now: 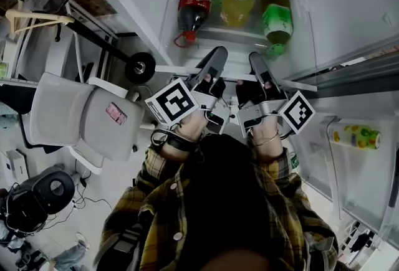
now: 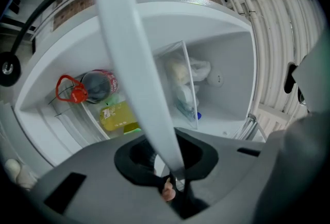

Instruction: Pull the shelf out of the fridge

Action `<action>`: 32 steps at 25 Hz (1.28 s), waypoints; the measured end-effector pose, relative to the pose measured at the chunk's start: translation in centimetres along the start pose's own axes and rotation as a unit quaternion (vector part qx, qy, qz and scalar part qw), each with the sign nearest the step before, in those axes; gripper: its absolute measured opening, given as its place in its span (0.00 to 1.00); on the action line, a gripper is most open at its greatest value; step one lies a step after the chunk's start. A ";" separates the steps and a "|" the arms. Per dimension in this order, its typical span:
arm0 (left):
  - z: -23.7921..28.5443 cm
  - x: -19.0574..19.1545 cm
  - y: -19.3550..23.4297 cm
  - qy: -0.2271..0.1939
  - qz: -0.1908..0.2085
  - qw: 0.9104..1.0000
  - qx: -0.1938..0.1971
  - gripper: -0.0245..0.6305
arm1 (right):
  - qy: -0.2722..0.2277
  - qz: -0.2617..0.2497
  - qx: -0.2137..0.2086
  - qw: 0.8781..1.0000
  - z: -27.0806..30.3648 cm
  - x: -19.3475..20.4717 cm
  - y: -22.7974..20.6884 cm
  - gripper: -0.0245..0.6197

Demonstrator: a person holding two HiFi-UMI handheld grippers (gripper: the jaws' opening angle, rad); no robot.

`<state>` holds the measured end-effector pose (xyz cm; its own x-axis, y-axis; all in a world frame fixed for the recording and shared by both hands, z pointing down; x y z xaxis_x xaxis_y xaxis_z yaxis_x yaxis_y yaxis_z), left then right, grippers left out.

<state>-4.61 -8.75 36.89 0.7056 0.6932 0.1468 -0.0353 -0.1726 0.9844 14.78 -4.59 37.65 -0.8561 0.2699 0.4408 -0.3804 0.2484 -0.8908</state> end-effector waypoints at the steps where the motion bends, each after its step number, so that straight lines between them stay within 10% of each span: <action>1: -0.1 0.0 0.0 0.000 -0.001 1.000 0.000 0.13 | 0.001 0.000 0.000 1.000 -0.1 0.1 0.0 0.09; 32: -0.9 0.5 -0.8 -0.005 -0.003 1.000 0.003 0.13 | 0.004 -0.004 -0.011 1.000 -0.7 0.0 0.9 0.10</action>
<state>-4.86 -7.64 36.21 0.7135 0.6864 0.1407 -0.0271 -0.1736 0.9844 14.70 -3.68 36.97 -0.8503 0.2756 0.4485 -0.3793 0.2701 -0.8850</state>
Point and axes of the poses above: the fingertips, and each gripper's own axes: z forward along the fingers, y to its left, x out of its underside, the point moved 10 cm from there along -z, backward along the fingers, and after that the axes turned 15 degrees about -z, right-handed, at the moved point
